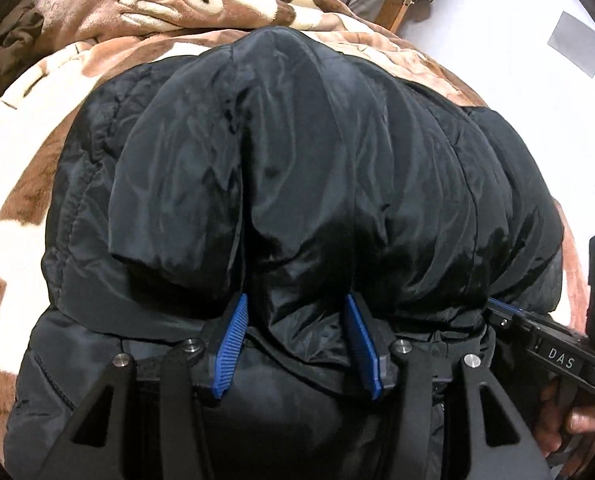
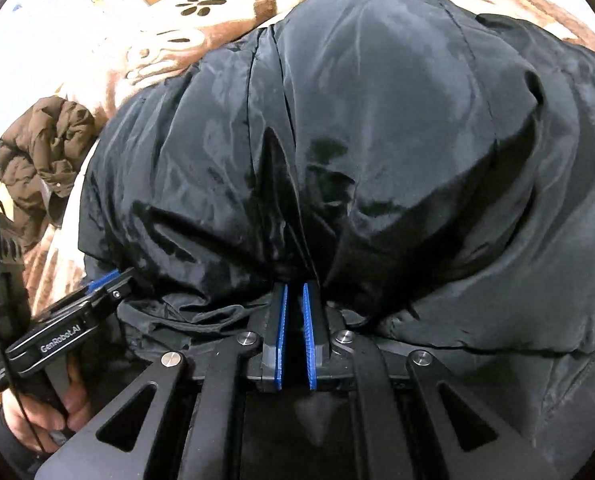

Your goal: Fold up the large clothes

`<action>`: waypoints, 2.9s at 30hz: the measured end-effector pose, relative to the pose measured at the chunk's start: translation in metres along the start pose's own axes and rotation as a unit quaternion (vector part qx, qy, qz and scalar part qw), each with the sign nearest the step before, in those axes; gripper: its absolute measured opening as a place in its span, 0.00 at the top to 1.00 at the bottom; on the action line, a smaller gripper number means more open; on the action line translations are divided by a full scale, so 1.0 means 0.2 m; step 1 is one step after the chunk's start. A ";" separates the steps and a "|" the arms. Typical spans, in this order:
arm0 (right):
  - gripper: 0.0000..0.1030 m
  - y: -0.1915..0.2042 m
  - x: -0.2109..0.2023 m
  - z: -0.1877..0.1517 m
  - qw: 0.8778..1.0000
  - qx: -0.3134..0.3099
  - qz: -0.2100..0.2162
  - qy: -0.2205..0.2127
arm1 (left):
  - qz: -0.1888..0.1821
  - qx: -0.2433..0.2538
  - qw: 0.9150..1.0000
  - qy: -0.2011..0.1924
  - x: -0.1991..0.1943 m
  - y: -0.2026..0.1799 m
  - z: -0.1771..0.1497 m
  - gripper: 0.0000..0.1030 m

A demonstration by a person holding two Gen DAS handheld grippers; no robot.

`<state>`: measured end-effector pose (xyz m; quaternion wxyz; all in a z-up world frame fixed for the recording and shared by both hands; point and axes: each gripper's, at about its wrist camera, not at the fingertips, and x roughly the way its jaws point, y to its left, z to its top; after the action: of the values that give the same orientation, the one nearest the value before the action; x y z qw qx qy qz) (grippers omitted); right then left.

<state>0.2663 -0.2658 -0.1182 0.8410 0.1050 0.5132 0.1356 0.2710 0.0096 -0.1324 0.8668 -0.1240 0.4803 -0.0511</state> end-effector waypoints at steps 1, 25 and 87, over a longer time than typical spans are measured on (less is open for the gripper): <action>0.94 0.00 0.01 0.00 1.000 0.000 -0.003 0.002 | 0.003 0.002 1.000 0.002 0.02 0.00 0.01 0.48; 0.91 -0.24 -0.25 0.32 0.993 0.033 -0.079 -0.079 | 0.025 -0.032 0.998 -0.054 -0.12 0.14 0.46 0.49; 0.91 -0.28 -0.41 0.39 0.984 0.029 -0.052 -0.165 | -0.003 0.000 0.994 -0.112 -0.15 0.10 0.46 0.49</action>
<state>0.3071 -0.3494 -0.0322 0.9167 0.1232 0.3757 0.0573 0.3325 0.0505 -0.0672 0.9148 -0.1309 0.3801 -0.0397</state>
